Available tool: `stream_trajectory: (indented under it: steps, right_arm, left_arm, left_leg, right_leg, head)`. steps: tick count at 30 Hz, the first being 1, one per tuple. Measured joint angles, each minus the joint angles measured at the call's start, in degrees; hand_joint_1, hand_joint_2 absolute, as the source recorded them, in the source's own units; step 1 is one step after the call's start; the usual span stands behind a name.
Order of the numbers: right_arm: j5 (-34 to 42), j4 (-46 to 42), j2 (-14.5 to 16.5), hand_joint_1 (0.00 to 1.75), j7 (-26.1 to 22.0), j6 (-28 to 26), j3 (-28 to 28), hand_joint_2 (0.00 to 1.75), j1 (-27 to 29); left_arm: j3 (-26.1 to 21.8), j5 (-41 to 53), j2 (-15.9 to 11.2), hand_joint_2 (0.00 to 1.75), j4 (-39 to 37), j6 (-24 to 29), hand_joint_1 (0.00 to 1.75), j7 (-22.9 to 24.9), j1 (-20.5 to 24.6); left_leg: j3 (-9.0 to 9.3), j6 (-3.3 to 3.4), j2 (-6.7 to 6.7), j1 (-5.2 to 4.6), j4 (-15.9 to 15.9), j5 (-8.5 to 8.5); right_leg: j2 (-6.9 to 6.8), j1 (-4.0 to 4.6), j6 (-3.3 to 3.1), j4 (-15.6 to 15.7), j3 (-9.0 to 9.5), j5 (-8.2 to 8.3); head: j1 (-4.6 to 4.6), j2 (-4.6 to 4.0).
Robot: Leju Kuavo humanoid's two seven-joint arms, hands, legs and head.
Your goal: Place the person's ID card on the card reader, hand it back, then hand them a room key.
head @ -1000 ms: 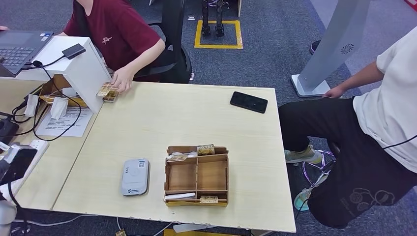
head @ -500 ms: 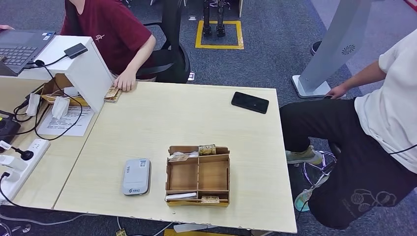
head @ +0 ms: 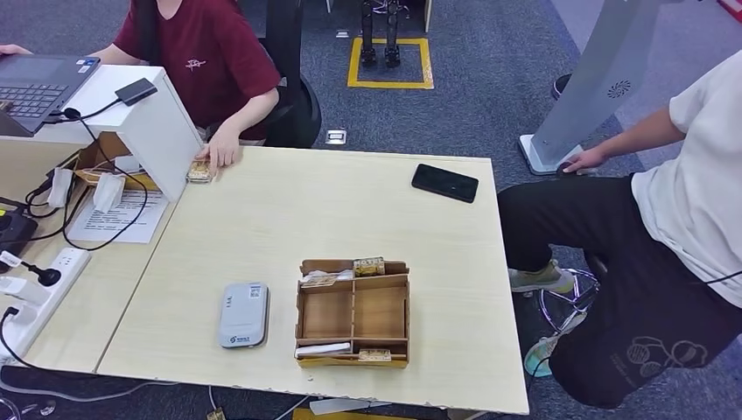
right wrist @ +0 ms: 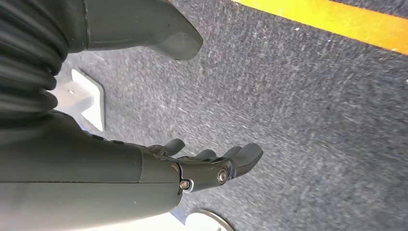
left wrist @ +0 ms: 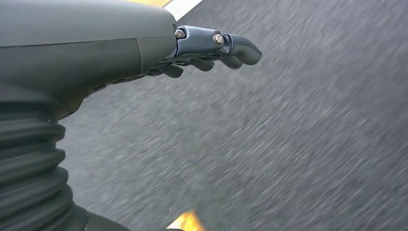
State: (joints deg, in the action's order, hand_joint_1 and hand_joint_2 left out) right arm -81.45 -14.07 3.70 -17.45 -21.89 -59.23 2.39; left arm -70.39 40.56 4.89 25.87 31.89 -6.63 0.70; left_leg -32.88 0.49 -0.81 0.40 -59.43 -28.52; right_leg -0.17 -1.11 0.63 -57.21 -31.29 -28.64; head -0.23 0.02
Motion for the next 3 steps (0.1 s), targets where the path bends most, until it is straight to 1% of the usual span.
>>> stream_trajectory:
  steps: [3]
  right_arm:
    - [2.9, -0.6, -0.1, 0.00, 0.8, 0.8, 1.2, 1.75, 0.3]
  left_arm:
    - [0.6, -1.1, 0.8, 1.75, -1.5, -0.9, 0.00, 0.7, 0.1]
  left_leg:
    - [0.03, -0.01, 0.01, 0.04, 0.0, 0.00]
  right_leg:
    - [0.01, 0.03, 0.00, 0.0, 0.00, 0.00]
  head:
    - [-0.05, 0.00]
